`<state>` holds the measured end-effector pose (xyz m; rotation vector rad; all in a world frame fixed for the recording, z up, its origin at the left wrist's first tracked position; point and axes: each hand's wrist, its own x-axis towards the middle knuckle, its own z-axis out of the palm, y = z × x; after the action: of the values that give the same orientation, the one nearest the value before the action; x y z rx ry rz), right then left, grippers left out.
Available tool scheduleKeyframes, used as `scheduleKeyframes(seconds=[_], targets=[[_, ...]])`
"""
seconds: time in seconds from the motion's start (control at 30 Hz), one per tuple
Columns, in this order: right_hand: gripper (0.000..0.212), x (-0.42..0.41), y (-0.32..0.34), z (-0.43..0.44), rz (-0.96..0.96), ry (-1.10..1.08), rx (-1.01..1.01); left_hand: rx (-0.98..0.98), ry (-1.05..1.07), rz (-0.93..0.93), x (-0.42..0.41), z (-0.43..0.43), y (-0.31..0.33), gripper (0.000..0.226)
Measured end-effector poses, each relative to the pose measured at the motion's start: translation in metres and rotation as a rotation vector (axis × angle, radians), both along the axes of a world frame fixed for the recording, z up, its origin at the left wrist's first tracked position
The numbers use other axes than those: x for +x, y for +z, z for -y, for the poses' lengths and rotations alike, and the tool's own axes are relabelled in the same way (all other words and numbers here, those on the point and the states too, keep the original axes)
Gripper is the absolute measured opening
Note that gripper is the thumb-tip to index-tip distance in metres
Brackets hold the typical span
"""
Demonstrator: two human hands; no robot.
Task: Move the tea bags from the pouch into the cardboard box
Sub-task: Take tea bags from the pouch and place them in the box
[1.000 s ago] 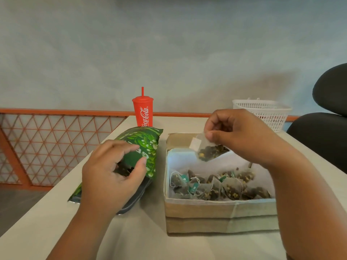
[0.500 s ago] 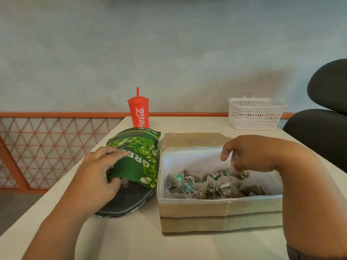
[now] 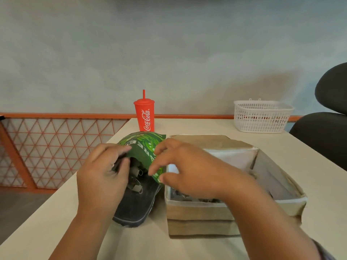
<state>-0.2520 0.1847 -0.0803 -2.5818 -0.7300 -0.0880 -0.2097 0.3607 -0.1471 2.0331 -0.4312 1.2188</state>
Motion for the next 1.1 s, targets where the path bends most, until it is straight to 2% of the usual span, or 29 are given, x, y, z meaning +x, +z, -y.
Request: scheduleKeyframes(seconds=[0.17, 0.3, 0.4, 0.47, 0.53, 0.63, 0.73, 0.9, 1.1], targets=[[0.05, 0.004, -0.011, -0.016, 0.046, 0.014, -0.121, 0.059, 0.021, 0.066, -0.002, 0.001, 0.004, 0.021], [0.057, 0.01, -0.013, -0.012, 0.134, -0.055, -0.051, 0.099, 0.004, 0.137, -0.008, 0.007, 0.009, 0.024], [0.057, 0.016, -0.016, -0.009, 0.178, -0.092, 0.011, 0.184, -0.092, 0.12, -0.018, 0.021, 0.01, 0.023], [0.055, 0.019, -0.017, -0.01, 0.203, -0.107, 0.042, 0.252, -0.153, -0.009, -0.017, 0.027, 0.005, 0.022], [0.054, 0.019, -0.018, -0.01, 0.22, -0.115, 0.047, 0.334, -0.112, -0.2, -0.013, 0.031, 0.0, 0.02], [0.054, 0.018, -0.018, -0.011, 0.239, -0.104, 0.048, 0.401, 0.072, -0.514, -0.003, 0.03, -0.01, 0.031], [0.053, 0.016, -0.019, -0.013, 0.252, -0.085, 0.042, 0.527, 0.242, -0.718, 0.002, 0.025, -0.015, 0.043], [0.054, 0.013, -0.019, -0.019, 0.266, -0.048, 0.012, 0.585, 0.263, -0.906, 0.015, 0.018, -0.021, 0.046], [0.056, 0.009, -0.017, -0.023, 0.267, -0.018, 0.035, 0.535, 0.196, -0.988, 0.024, 0.012, -0.027, 0.041]])
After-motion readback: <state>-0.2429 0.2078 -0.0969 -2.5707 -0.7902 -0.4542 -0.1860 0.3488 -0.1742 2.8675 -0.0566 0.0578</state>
